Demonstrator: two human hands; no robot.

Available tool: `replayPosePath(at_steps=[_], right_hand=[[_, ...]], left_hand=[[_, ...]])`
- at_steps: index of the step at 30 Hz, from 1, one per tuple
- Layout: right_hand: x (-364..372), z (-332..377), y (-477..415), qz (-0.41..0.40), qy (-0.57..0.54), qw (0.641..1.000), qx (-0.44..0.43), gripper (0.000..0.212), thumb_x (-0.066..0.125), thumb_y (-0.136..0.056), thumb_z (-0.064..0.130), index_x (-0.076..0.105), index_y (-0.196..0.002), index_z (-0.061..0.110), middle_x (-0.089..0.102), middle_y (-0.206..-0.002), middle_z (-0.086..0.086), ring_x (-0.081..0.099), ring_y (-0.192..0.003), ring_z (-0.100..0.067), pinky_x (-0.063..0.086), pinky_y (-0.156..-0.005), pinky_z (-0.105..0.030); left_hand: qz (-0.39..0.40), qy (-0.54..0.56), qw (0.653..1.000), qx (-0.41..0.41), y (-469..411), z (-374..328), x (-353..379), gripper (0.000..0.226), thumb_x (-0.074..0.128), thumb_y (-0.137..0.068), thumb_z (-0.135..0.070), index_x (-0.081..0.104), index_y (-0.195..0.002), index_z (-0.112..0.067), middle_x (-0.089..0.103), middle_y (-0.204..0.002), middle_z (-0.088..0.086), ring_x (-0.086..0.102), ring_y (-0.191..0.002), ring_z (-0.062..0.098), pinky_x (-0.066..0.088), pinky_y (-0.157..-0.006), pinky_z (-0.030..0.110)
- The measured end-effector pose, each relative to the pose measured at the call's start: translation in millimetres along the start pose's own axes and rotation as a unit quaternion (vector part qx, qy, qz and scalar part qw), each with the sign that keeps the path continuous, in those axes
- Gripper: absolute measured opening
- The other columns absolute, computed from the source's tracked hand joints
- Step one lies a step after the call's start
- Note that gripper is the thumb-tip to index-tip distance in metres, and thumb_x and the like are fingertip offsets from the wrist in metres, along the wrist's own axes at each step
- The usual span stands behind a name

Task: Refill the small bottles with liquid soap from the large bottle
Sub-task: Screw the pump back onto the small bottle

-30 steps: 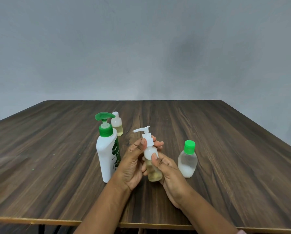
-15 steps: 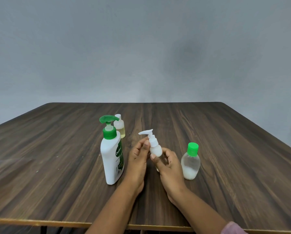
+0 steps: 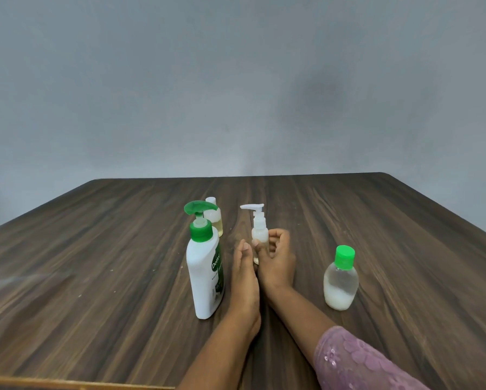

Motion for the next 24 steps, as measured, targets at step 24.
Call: replayPosePath(at_steps=[24], right_hand=[[59, -16, -54, 0.07, 0.161, 0.984, 0.023, 0.023, 0.069, -0.083, 0.029, 0.056, -0.102, 0.024, 0.065, -0.077, 0.001, 0.062, -0.075, -0.018, 0.05, -0.07, -0.033]], left_hand=[[-0.075, 0.131, 0.988, -0.013, 3, -3, -9, 0.052, 0.027, -0.1, -0.041, 0.033, -0.144, -0.015, 0.039, -0.148, 0.001, 0.039, -0.133, 0.011, 0.03, -0.111, 0.027]])
Point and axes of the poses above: each hand's wrist, its own y-axis away from the middle knuckle, its own x-axis out of the palm, z = x × y, the point moved 10 cm from there along -y, towards the middle knuckle
